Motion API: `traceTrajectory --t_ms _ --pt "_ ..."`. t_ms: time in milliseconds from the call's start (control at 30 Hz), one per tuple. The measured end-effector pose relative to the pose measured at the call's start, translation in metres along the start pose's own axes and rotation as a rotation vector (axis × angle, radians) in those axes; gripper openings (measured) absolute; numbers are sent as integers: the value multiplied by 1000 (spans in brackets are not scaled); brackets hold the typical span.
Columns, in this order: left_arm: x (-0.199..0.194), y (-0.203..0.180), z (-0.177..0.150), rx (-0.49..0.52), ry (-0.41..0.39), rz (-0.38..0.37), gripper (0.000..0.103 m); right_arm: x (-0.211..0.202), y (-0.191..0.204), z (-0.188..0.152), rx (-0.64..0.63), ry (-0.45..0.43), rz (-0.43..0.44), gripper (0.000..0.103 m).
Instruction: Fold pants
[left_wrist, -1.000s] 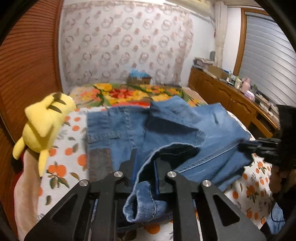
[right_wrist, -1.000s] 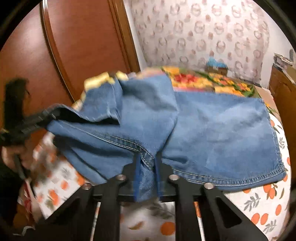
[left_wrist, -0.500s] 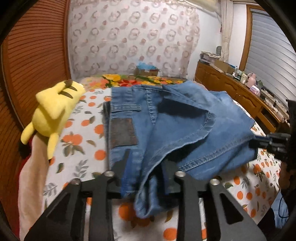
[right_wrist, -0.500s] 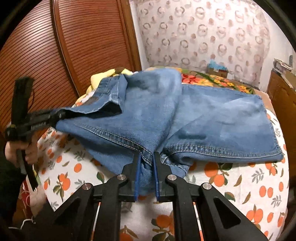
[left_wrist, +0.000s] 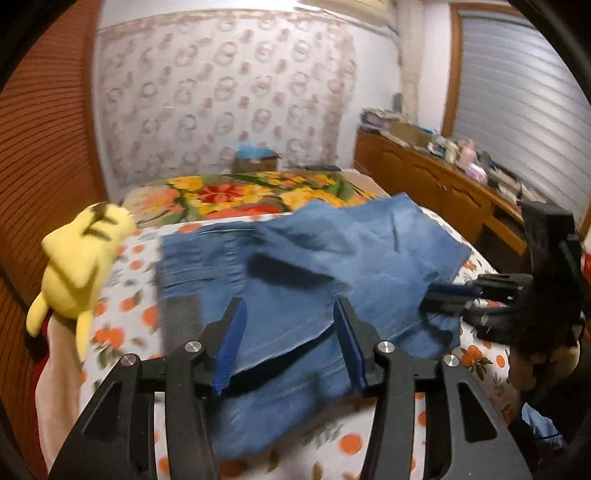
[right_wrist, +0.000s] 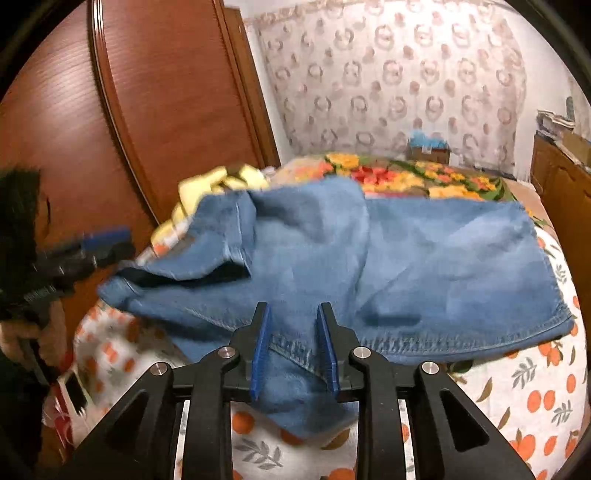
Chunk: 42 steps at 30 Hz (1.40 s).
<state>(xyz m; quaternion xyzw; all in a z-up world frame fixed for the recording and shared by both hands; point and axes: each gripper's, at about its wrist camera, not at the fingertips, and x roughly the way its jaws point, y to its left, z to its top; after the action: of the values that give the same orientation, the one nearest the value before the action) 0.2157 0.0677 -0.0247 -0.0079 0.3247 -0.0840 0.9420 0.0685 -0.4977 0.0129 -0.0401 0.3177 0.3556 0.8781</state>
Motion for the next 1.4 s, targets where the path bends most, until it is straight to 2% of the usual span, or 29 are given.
traceTrajectory --t_ms 67,200,267,400,433,500,600,700,900,1033,1133,1233,1333,1400 --pt "12 -10 5 25 22 -17 50 6 -3 -1 1 38 -11 27" --pt "40 -27 10 63 99 -44 50 9 -9 -3 14 51 -6 27" --pt "50 -33 8 82 136 -25 50 7 -9 -4 19 59 -3 27" --pt "70 -33 8 90 208 61 50 16 -3 -1 2 74 -26 27" --pt "71 -31 9 90 212 65 48 16 0 -2 -5 72 -34 27" --pt "72 -28 12 97 220 61 21 16 3 -2 -20 64 -48 27" --pt "62 -19 25 94 175 51 14 15 5 -3 -29 55 -54 27" --pt "52 -4 47 85 121 72 11 13 3 -2 -22 59 -47 27" --pt "42 46 108 53 48 106 11 16 -5 8 14 64 -33 27" --pt "48 80 124 23 45 142 10 24 -7 11 39 63 -15 27" --pt "59 105 118 -17 63 162 10 26 -6 10 44 61 -2 27" --pt "81 128 97 -81 141 158 12 30 -7 8 41 69 0 27" --pt "89 136 75 -108 186 158 20 31 -10 9 41 73 -2 27" --pt "84 134 61 -103 182 141 35 31 -13 9 44 76 1 27"
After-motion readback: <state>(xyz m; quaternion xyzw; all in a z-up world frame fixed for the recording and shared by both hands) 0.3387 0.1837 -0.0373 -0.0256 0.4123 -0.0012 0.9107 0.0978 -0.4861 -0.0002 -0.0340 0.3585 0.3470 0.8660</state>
